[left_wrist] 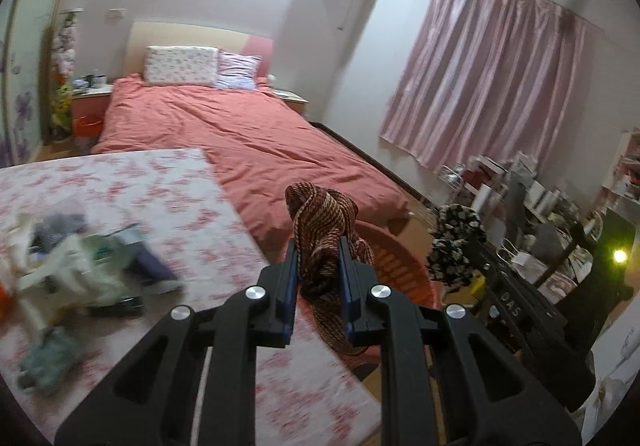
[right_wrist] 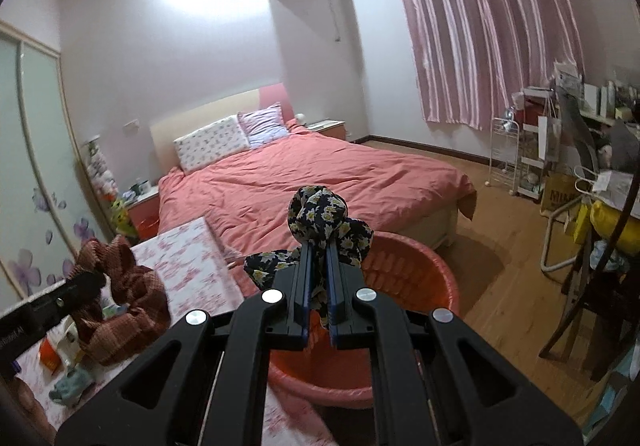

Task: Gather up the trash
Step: 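Carry both cloths to the orange basket and open both tools over it, then grasp the red-and-white paper cup with the left tool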

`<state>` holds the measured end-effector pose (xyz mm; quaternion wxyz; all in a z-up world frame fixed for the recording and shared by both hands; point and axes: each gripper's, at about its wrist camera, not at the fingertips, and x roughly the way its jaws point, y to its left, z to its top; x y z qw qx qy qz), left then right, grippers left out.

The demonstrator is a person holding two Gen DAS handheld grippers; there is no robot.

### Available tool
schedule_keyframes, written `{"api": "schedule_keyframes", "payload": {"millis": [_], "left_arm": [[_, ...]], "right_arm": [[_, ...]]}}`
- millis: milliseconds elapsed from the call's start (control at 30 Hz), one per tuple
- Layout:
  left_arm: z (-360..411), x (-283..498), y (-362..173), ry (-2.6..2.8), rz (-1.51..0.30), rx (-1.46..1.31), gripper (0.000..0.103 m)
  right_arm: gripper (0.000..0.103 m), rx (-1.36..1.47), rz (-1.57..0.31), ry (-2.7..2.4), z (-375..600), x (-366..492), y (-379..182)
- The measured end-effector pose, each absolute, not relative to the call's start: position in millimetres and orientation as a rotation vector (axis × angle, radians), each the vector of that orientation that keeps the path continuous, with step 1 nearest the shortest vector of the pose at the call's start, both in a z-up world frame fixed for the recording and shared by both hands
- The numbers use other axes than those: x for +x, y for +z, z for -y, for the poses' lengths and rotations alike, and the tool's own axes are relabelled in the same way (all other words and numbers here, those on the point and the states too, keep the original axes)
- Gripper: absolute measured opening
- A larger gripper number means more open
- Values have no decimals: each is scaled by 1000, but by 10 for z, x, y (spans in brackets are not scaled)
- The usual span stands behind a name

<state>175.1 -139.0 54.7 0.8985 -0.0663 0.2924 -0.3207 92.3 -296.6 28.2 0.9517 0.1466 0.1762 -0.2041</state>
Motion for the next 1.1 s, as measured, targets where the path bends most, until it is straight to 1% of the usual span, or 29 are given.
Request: {"api": "schedule_keyframes", "payload": {"millis": [267,400,467,500,533,567,600,767,833,933,1100], "left_arm": [[2097,2107,181,-739,-685,-93,19],[2353,2273,-45,-739,-744,-68,26],[2424,2341,-154,-728,-769,-62,30],[2446,2371,-205,-722,-778,-58,34],[2468,2398,-242,-716,-785,-56,40],[2475,2431,-291,-708,-795,-56,43],[2480,2442,-303,-704,-798,-56,46],[2335,2462,-333,-663,-804,-42,52],[2235,2402,-272,-646,-792,-34,58],[2027,2310,-185,-608,-766,-10,64],[1522,2119,-41,-530,-727,5,68]], "right_arm": [[7,339,-375,-440,3300,1025,54],[7,366,-400,-441,3398,1104,-35],[12,377,-411,-445,3443,1127,-98],[13,374,-420,-447,3445,1142,-122],[19,372,-424,-449,3458,1155,-120],[25,368,-430,-455,3453,1150,-144],[27,368,-434,-457,3452,1144,-153],[38,365,-444,-485,3449,1077,-120],[40,351,-448,-497,3403,1053,-77],[44,332,-450,-496,3349,1028,12],[50,282,-449,-464,3079,985,163]]}}
